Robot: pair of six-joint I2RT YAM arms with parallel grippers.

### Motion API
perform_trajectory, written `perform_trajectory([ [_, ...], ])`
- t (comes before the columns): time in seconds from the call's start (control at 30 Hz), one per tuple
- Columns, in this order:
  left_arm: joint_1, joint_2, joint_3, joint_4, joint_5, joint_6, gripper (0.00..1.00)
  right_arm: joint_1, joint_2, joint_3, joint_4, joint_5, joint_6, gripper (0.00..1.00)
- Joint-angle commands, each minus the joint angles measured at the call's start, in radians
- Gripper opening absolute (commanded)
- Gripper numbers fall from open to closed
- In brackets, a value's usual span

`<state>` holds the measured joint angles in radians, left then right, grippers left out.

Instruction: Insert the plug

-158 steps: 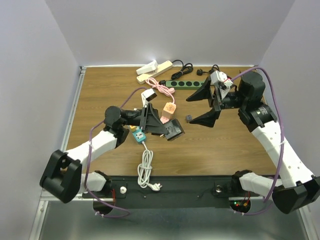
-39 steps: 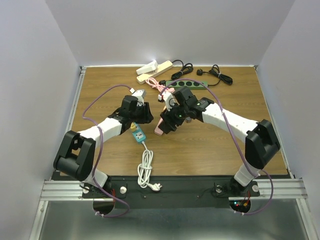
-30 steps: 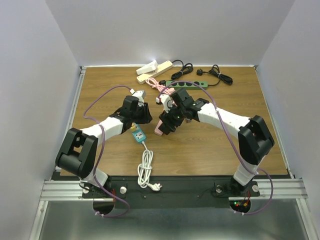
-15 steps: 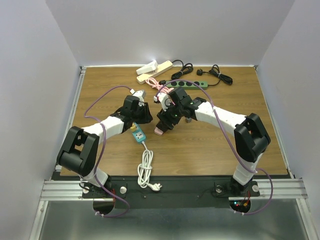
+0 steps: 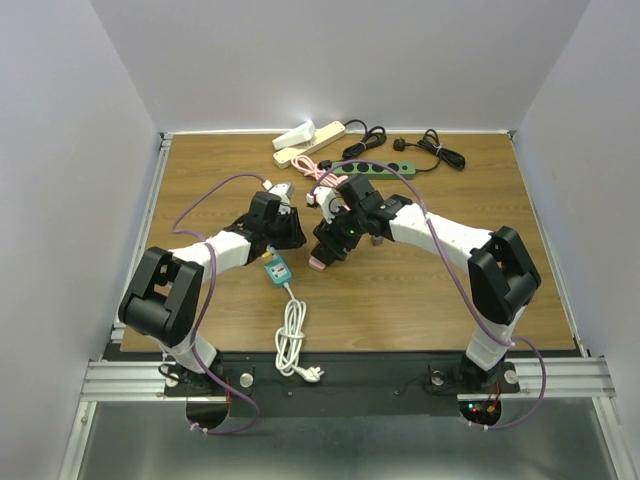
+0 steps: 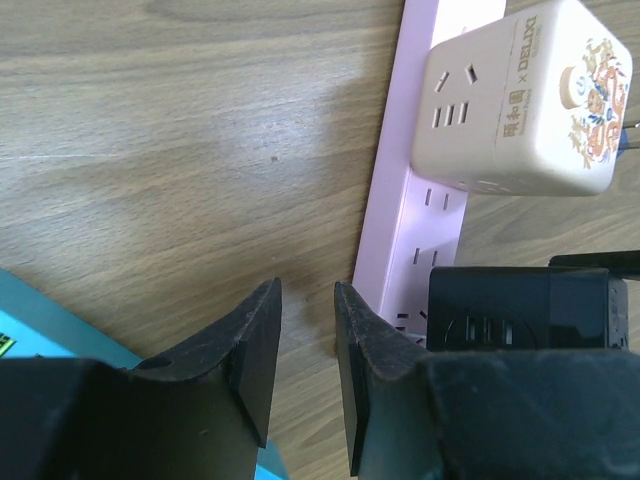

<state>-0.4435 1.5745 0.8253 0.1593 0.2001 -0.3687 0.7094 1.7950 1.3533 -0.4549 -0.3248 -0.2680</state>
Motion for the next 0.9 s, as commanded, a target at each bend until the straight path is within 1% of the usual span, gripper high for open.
perform_trajectory([
  [0.0,-0.003,-0.001,0.04,0.016,0.024,-0.001,0.39,0.015,0.01,0.02,0.056,-0.01,-0.016,0.0],
  [0.33,-0.003,-0.002,0.037,0.009,0.021,-0.001,0.39,0.016,0.026,0.014,0.056,-0.005,-0.02,0.0],
  [0.6,-0.003,-0.001,0.04,0.003,0.022,0.004,0.39,0.022,0.032,0.015,0.042,0.042,-0.033,0.0],
  [0.87,-0.003,0.002,0.041,-0.001,0.024,0.011,0.38,0.038,0.037,0.036,-0.007,0.082,-0.05,0.0],
])
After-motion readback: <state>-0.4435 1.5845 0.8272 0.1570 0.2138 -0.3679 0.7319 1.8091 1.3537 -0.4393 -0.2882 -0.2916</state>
